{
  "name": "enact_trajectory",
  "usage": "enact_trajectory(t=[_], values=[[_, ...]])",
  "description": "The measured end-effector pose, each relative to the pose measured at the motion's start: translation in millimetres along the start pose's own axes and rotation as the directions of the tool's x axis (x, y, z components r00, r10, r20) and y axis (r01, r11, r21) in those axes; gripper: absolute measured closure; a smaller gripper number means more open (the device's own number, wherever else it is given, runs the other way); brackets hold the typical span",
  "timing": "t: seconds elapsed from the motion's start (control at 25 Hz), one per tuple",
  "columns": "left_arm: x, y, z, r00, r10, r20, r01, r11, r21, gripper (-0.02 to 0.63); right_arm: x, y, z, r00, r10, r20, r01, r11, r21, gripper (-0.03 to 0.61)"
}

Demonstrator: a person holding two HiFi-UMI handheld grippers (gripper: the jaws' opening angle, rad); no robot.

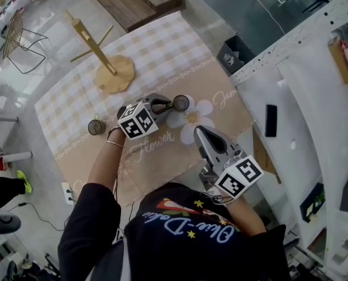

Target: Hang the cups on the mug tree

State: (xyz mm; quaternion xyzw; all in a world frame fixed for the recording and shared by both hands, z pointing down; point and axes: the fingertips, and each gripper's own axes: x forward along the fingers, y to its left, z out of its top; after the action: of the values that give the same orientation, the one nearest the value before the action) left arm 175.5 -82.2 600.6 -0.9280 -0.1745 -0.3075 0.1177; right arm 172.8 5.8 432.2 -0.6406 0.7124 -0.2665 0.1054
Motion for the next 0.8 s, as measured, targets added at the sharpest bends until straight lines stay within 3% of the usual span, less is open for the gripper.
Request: enact_trajectory(t=[0.32,0.8], values=[[-2.6,-3.1,-1.4,0.999,0.037,0.000,-0.037,0.999,-0.035,0.566,0.4,1.1,-2.9,1.000,-0.003,-0.003,0.003,1.000,-0.002,0.568],[-11.8,-7.2,2.2,0.998,0.064,0.029,-0.057,0.979,-0.196,0.568,-0.6,-0.3,-3.3,1.000,-0.003,-0.007,0.003,1.000,-0.005,0.568]])
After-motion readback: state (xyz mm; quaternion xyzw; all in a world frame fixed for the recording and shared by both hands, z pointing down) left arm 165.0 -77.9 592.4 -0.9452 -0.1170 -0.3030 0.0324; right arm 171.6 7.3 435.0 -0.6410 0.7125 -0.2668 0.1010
